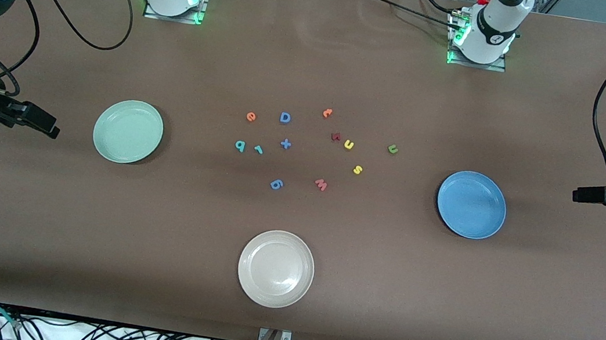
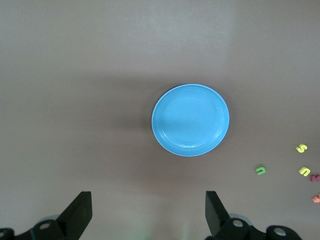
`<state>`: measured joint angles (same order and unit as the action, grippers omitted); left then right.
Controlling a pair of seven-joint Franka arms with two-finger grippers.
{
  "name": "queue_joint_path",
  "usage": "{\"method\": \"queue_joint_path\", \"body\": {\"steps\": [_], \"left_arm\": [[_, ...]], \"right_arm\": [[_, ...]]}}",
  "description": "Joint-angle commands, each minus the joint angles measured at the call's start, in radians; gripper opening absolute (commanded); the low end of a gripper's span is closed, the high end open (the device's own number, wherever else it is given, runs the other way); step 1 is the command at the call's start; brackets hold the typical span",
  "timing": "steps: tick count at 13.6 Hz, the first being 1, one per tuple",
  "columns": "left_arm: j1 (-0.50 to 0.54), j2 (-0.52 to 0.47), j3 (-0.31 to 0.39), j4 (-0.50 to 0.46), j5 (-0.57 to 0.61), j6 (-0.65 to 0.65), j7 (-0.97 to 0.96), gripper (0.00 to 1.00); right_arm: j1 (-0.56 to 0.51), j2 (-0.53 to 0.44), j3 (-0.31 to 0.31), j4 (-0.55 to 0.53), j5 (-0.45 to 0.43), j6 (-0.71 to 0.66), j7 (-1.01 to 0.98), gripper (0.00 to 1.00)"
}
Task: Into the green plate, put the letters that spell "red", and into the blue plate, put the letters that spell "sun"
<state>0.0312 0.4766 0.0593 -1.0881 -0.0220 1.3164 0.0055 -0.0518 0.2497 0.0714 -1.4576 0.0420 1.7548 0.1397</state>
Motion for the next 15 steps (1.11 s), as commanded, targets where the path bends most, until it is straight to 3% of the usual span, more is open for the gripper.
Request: {"method": "queue_joint_path", "body": {"steps": [1,3,7,10,15], "left_arm": [[-0.03,-0.07,-0.009,-0.031,-0.01,0.003,0.007,1.0],[-0.059,-0.148,-0.01,-0.113,-0.013,0.044,0.005,1.0],[-0.065,-0.225,-0.012,-0.179,-0.033,0.049,0.007,1.0],[-0.103,-0.347,0.0,-0.349,-0.026,0.16,0.01,1.0],[-0.122,-0.383,0.011,-0.375,-0.019,0.175,0.011,1.0]], "right_arm": [[-0.003,-0.009,0.001,-0.003,0.009,-0.011,0.009,1.0],[-0.003,-0.009,0.001,-0.003,0.009,-0.009,0.009,1.0],[-0.003,-0.009,0.001,-0.003,0.009,-0.006,0.009,1.0],[-0.003,-0.009,0.001,-0.004,0.007,-0.005,0.009,1.0],[-0.003,-0.007,0.001,-0.009,0.007,0.003,0.009,1.0]]}}
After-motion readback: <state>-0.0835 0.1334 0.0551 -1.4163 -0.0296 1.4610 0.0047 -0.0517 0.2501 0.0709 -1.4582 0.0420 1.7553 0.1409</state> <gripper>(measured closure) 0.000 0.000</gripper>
